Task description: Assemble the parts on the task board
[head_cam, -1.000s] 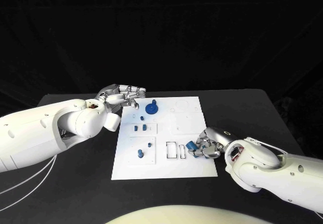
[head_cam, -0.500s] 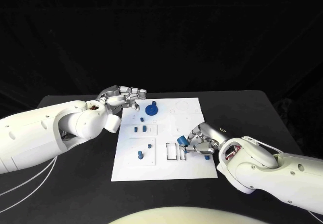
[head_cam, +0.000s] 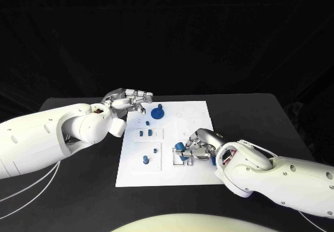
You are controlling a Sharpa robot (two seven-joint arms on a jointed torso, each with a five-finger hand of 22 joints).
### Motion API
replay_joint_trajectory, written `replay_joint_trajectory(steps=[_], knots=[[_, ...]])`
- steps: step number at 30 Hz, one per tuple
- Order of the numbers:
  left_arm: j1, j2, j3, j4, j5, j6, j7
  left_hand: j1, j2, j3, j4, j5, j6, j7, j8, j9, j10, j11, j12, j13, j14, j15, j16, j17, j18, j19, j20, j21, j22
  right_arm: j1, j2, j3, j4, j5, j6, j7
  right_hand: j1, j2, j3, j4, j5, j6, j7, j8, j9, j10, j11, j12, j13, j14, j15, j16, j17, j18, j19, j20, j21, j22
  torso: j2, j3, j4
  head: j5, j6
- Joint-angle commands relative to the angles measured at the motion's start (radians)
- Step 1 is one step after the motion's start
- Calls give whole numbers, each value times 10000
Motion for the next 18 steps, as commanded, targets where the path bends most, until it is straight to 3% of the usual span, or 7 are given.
replay_joint_trajectory(steps=[1, 9, 14, 18], knots=[[8, 18, 6, 38, 47, 196, 12, -107, -15, -44, 3, -20, -84, 5, -10, -15, -73, 18, 31, 14, -5, 96, -29, -6, 47, 55, 44, -69, -16, -11, 86, -1, -86, 96, 394, 58, -121, -9, -54, 4, -62, 46, -93, -15, 0, 80, 11, -23, 22, 680, -79, 54, 755, -66, 1045, -95, 54, 2629, 2, 5, -6, 25, -17], [8, 9, 6, 50, 47, 207, -7, -111, -11, -55, 12, -18, -94, 4, -11, -19, -86, 17, 33, 16, -9, 97, -27, -5, 48, 56, 47, -76, -21, -13, 201, -3, -237, 95, 679, -5, -284, 13, -215, 1, -456, -2, -85, 4, 110, 49, 18, -108, 8, 661, -73, 5, 677, -66, 1045, -92, 54, 2629, -2, 6, -11, 59, -54], [8, 1, 6, 53, 47, 214, -19, -111, -11, -55, 12, -18, -94, 4, -11, -19, -86, 17, 33, 16, -9, 97, -27, -5, 48, 56, 47, -76, -21, -12, 224, -4, -312, 58, 769, -50, -593, -26, -415, 12, -1109, -78, -60, 9, 222, -23, 42, -265, -59, 643, -55, -45, 604, -66, 1045, -77, 54, 2629, -11, 6, -20, 66, -51], [8, -6, 6, 57, 47, 215, -27, -100, -12, -58, 8, -16, -100, 2, -12, -21, -93, 16, 34, 17, -12, 96, -27, -5, 49, 57, 47, -80, -23, -12, 256, -4, -375, 44, 755, -73, -1020, -320, -408, 31, -2217, -290, 21, -55, 316, -377, 117, -931, -516, 605, 4, -147, 461, -66, 1045, -32, 54, 2629, -9, 2, -17, 51, -47]])
